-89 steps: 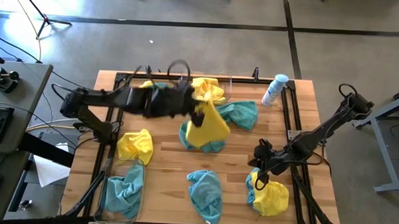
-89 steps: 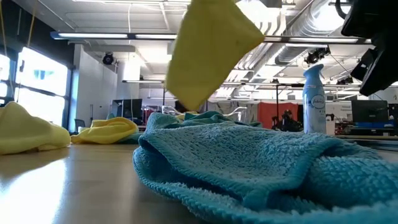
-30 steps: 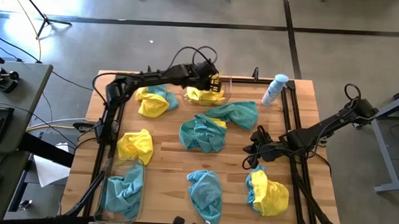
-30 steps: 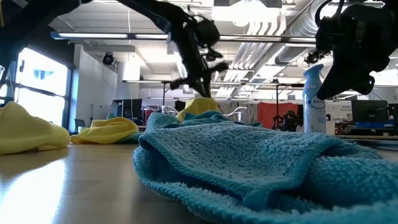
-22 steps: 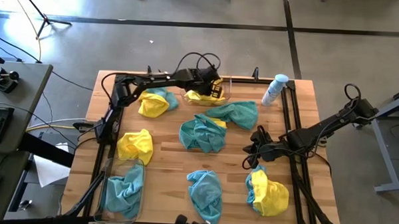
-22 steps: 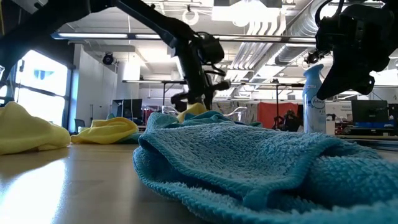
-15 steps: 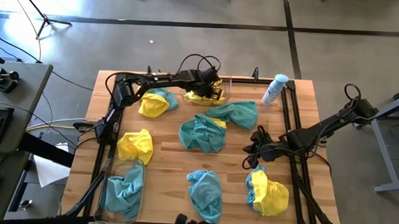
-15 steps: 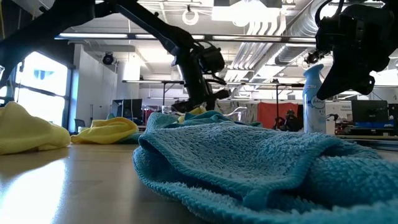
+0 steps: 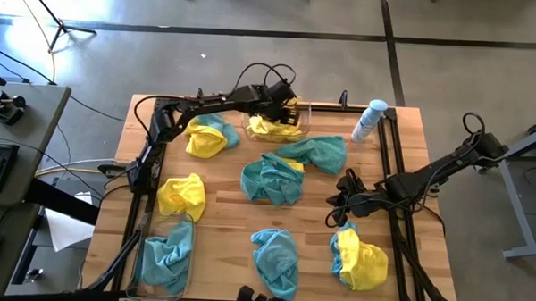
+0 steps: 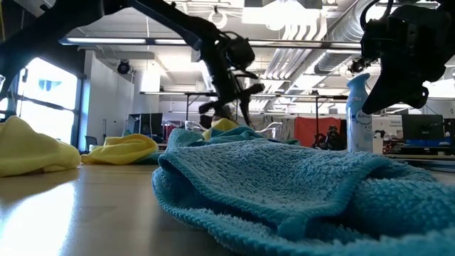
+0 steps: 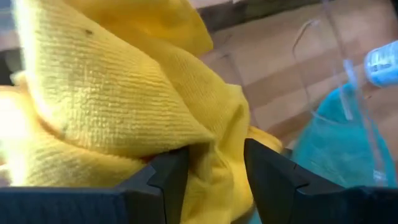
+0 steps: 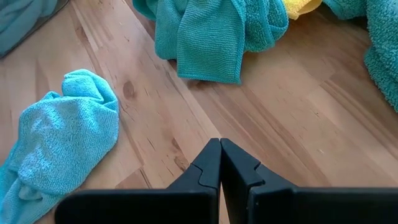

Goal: Sort microfiber towel by color & place in baskets
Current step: Put the yellow microfiber towel into the top transparent bin, then put the blue microfiber towel into the bottom transparent bin, then put the yellow microfiber towel into the top transparent bin

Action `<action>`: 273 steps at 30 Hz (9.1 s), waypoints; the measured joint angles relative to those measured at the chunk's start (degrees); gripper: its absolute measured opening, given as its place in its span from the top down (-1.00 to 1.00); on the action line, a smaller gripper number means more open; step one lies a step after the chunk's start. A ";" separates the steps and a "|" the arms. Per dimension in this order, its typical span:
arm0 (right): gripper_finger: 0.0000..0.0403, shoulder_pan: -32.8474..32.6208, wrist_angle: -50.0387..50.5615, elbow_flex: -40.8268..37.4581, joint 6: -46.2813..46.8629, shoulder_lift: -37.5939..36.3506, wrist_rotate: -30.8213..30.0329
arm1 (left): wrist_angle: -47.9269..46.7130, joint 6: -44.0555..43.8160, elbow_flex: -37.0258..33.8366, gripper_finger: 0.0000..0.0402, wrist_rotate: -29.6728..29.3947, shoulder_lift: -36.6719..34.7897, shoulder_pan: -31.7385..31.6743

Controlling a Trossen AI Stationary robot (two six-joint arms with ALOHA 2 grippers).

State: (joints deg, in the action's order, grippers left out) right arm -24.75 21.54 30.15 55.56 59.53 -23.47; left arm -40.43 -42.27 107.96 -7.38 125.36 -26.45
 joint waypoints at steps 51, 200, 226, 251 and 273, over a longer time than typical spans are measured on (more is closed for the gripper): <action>1.00 -6.20 5.25 18.42 -11.07 14.18 1.16 | -16.94 -3.62 -8.71 0.74 -17.55 -16.57 51.97; 1.00 -4.58 -6.05 6.51 -6.96 4.48 -8.22 | -35.24 -17.33 -35.37 1.00 3.66 -50.78 80.19; 1.00 -4.48 -6.01 6.51 -6.52 4.50 -7.88 | -9.17 -32.56 -62.77 0.87 11.68 -45.44 80.12; 1.00 -4.48 -6.16 6.51 -5.87 4.50 -7.90 | -17.42 -35.09 -53.69 0.32 16.40 -50.42 80.08; 1.00 -4.48 1.13 10.62 5.42 4.95 -7.33 | -27.78 -20.74 -47.25 0.32 -23.64 -60.81 76.66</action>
State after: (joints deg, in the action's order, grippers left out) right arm -29.23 22.67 40.77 60.98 64.47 -30.81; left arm -68.21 -63.01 60.71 -31.02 64.55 50.20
